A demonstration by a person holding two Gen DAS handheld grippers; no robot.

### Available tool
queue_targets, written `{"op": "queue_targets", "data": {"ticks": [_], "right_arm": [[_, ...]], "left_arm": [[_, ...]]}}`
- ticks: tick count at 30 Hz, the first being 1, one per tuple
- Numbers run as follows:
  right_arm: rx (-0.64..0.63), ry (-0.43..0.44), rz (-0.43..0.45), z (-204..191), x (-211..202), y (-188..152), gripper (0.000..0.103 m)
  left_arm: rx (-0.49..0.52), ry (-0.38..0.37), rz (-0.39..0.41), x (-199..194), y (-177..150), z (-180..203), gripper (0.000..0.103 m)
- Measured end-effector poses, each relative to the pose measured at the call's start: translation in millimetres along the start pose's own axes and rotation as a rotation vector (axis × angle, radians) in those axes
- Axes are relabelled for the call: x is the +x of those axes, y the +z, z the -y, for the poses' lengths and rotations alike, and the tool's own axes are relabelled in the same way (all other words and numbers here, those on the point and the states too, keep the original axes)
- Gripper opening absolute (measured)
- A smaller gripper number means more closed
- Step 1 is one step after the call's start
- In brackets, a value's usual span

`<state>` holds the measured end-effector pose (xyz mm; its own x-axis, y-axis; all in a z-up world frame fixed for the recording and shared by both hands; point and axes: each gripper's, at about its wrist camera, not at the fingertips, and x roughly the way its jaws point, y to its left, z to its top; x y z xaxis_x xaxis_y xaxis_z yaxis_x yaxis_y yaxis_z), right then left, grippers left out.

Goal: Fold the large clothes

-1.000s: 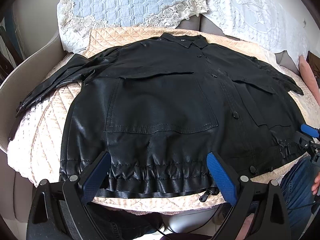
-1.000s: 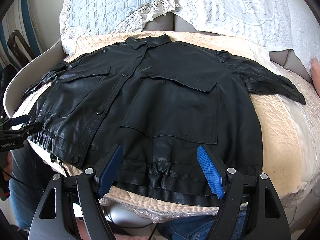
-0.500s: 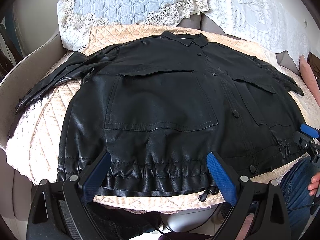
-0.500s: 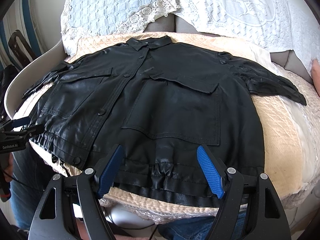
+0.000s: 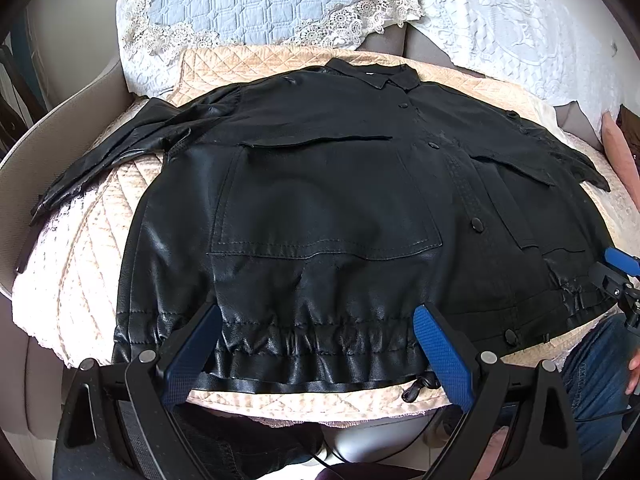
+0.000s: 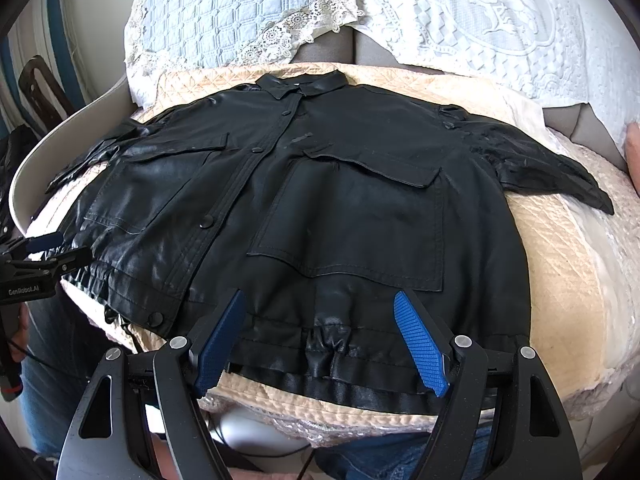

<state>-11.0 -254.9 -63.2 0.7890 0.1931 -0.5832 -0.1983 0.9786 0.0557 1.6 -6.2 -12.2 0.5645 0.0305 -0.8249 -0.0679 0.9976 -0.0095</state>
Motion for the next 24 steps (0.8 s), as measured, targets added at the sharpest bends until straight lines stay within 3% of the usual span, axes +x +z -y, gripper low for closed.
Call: {"op": "queue_targets", "data": {"ticks": [24], "right_arm": [[-0.016, 0.002, 0.0, -5.3, 3.1, 2.6, 0.077]], "left_arm": [[0.013, 0.007, -0.005, 1.7, -0.5, 1.8, 0.098]]}}
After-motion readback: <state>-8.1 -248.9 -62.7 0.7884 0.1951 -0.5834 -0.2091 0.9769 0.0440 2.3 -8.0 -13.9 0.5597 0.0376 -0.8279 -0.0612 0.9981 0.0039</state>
